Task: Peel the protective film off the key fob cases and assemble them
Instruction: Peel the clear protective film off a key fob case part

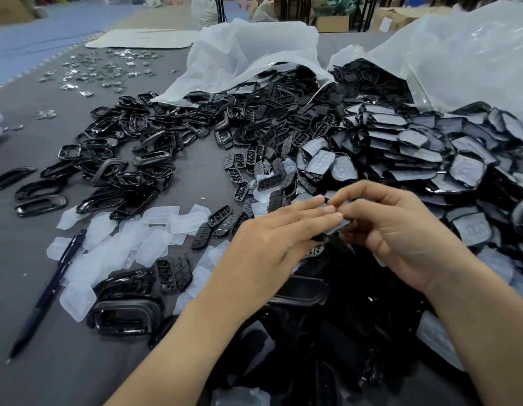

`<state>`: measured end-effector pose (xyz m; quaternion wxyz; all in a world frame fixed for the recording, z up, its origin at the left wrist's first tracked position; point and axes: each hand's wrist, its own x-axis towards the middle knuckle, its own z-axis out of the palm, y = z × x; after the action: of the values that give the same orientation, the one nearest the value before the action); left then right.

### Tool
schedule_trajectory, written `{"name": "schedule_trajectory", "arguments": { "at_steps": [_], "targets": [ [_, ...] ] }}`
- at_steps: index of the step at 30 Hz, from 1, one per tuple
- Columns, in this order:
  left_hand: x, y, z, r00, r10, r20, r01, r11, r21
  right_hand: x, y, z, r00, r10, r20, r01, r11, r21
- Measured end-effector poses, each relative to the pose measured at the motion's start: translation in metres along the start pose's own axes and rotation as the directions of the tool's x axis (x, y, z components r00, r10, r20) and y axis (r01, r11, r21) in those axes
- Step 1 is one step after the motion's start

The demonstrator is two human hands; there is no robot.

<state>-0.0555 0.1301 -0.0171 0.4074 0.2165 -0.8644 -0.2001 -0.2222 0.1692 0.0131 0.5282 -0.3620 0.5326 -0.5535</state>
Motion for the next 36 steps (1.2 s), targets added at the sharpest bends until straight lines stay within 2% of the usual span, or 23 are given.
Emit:
{"name": "schedule_trajectory", "arguments": {
  "at_steps": [2,3,6,9,12,14,19,29,34,36],
  "targets": [
    [0.0005,0.0048,-0.0001,0.974,-0.221,-0.05,0.211,0.965,-0.155,-0.0004,-0.0009,-0.0009,0.999,0.003,0.046,-0.004,0.999,0.039],
    [0.0015,0.0067,-0.0005,0.939,-0.339,-0.061,0.313,0.913,-0.262,-0.0003,-0.0013,-0.0021,0.998,0.003,0.064,-0.007,0.998,0.061],
    [0.0047,0.007,-0.0027,0.807,-0.59,0.011,0.468,0.629,-0.621,-0.001,-0.002,-0.0021,0.994,-0.029,0.106,0.022,0.997,0.074],
    [0.0044,0.0072,-0.0041,0.75,-0.639,0.173,0.468,0.326,-0.822,-0.0006,0.0008,0.0015,0.989,-0.071,0.132,0.054,0.99,0.129],
    [0.005,0.0085,-0.0051,0.73,-0.634,0.257,0.46,0.176,-0.87,0.0004,0.0027,0.0025,0.987,-0.07,0.147,0.044,0.984,0.174],
    [0.0057,0.0082,-0.0062,0.717,-0.635,0.288,0.471,0.137,-0.872,0.0009,0.0027,0.0025,0.989,-0.064,0.132,0.042,0.986,0.163],
    [0.0085,0.0098,-0.0064,0.692,-0.667,0.274,0.463,0.12,-0.878,0.0024,0.0042,0.0029,0.996,-0.027,0.09,0.013,0.987,0.159],
    [0.0079,0.0092,-0.0083,0.705,-0.644,0.298,0.475,0.117,-0.872,0.0035,0.0036,-0.002,0.995,-0.009,0.101,-0.009,0.985,0.17],
    [0.0074,0.0066,-0.0068,0.612,-0.689,0.389,0.547,0.013,-0.837,0.0042,0.0062,-0.0004,0.999,-0.022,0.044,0.018,0.997,0.081],
    [0.0073,0.0067,-0.0061,0.6,-0.713,0.363,0.562,0.052,-0.826,0.0045,0.0074,-0.0009,1.0,-0.014,0.013,0.014,0.998,0.057]
  ]
}}
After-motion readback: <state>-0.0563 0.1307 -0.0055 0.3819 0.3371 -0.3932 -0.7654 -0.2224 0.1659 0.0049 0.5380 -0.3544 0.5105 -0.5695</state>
